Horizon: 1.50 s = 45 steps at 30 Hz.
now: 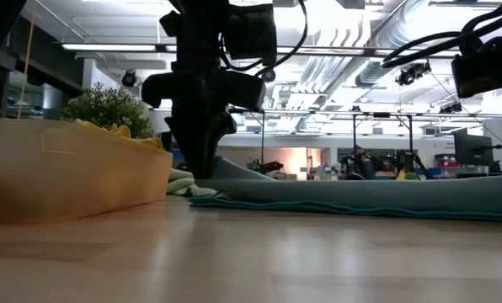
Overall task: Fold microfiber towels
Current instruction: Fold the blue microfiber towel
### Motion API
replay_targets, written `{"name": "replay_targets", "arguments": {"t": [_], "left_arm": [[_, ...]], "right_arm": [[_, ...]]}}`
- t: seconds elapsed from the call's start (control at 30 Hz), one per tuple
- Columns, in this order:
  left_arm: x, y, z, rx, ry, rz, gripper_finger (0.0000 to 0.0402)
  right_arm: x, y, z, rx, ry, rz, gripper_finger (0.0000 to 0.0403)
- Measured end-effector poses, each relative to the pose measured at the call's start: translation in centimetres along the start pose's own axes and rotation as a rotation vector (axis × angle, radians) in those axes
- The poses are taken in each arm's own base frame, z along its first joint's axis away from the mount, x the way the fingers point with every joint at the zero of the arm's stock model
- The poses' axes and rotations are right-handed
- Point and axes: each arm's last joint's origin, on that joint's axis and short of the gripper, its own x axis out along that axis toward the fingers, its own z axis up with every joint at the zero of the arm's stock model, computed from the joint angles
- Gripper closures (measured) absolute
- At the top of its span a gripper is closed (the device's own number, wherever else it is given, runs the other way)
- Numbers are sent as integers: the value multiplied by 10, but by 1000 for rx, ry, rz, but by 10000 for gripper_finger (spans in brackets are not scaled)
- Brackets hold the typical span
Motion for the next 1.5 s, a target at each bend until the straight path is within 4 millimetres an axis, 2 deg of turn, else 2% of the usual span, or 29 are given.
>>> {"name": "replay_targets", "arguments": {"t": [0.13, 0.23, 0.4, 0.53, 0.6, 0.77, 1.07, 1.13, 1.3, 1.5], "left_arm": [[-2, -3, -5, -12, 39, -61, 263], [-10, -2, -9, -15, 57, -68, 230], [-32, 10, -14, -36, -12, -66, 201], [-45, 20, -4, -19, -200, -124, 199], [-44, 23, 2, -6, -302, -186, 203], [-23, 25, -6, 35, -292, -175, 237], [23, 28, -29, -46, -328, -160, 379], [30, 28, -35, -81, -325, -163, 395], [33, 30, -42, -97, -246, -69, 376], [12, 36, -36, -112, -276, -36, 349]], "right_arm": [[-10, 2, 2, -31, 10, -38, 224], [-22, 3, 5, -49, -3, -99, 191], [-33, 5, 8, -61, -36, -143, 177], [-33, 6, 8, -65, -64, -135, 180], [-33, 7, 7, -71, -89, -131, 186], [-34, 8, 4, -76, -93, -128, 198], [-34, 9, 4, -41, -144, -129, 203], [-34, 9, 5, -40, -145, -127, 203], [-34, 9, 5, -42, -145, -127, 203], [-34, 9, 5, -42, -144, -127, 203]]}}
